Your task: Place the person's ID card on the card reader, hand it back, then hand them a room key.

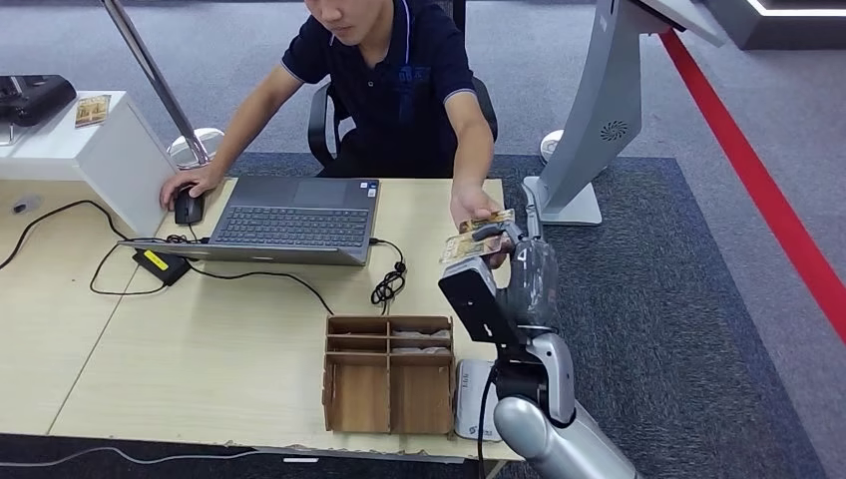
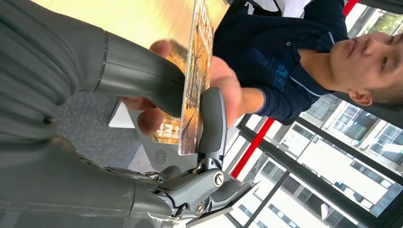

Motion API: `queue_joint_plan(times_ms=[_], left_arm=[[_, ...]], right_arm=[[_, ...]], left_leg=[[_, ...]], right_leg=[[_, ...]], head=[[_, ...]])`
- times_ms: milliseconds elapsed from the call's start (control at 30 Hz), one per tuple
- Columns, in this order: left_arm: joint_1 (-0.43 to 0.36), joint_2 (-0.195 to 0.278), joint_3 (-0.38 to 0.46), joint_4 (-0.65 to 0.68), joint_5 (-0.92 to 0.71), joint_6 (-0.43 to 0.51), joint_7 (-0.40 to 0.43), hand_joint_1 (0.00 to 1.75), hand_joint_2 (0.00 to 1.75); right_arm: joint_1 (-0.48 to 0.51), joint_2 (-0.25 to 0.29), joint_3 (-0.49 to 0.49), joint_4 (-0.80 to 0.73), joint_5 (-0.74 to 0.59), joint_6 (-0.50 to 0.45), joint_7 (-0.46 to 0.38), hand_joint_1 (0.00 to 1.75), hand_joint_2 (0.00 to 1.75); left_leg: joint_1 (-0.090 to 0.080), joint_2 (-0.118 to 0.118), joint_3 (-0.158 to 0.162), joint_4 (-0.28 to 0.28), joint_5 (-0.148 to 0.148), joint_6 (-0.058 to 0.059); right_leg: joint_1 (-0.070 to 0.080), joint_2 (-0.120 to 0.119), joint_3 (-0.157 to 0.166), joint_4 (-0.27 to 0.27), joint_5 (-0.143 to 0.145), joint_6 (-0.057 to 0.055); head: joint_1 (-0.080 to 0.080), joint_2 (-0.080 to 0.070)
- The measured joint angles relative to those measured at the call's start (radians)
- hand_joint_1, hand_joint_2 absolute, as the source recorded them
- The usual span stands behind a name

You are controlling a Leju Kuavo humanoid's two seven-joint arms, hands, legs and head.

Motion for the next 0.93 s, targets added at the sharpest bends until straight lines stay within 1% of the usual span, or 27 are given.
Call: queue_joint_plan(times_ms=[267,633,767,933], left_arm=[[-0.01,-0.002,-0.018,0.0,-0.003,-0.006,0.0,0.0,0.0],[-0.011,-0.004,-0.026,0.0,-0.003,-0.005,0.0,0.0,0.0],[-0.011,-0.004,-0.026,0.0,-0.003,-0.005,0.0,0.0,0.0],[-0.011,-0.004,-0.026,0.0,-0.003,-0.005,0.0,0.0,0.0]], right_arm=[[-0.033,0.024,0.014,0.049,-0.01,-0.003,0.0,1.75,1.75],[-0.038,0.032,0.027,0.088,-0.016,-0.008,0.0,1.75,1.75],[-0.038,0.034,0.033,0.097,-0.014,-0.008,0.001,0.0,1.75],[-0.038,0.034,0.036,0.104,-0.009,-0.008,0.006,0.0,1.75]], left_leg=[[0.0,0.0,0.0,0.0,0.0,0.0],[0.0,0.0,0.0,0.0,0.0,0.0],[0.0,0.0,0.0,0.0,0.0,0.0],[0.0,0.0,0.0,0.0,0.0,0.0]], right_leg=[[0.0,0.0,0.0,0.0,0.0,0.0],[0.0,0.0,0.0,0.0,0.0,0.0],[0.0,0.0,0.0,0.0,0.0,0.0],[0.0,0.0,0.0,0.0,0.0,0.0]], head=[[0.0,0.0],[0.0,0.0],[0.0,0.0],[0.0,0.0]])
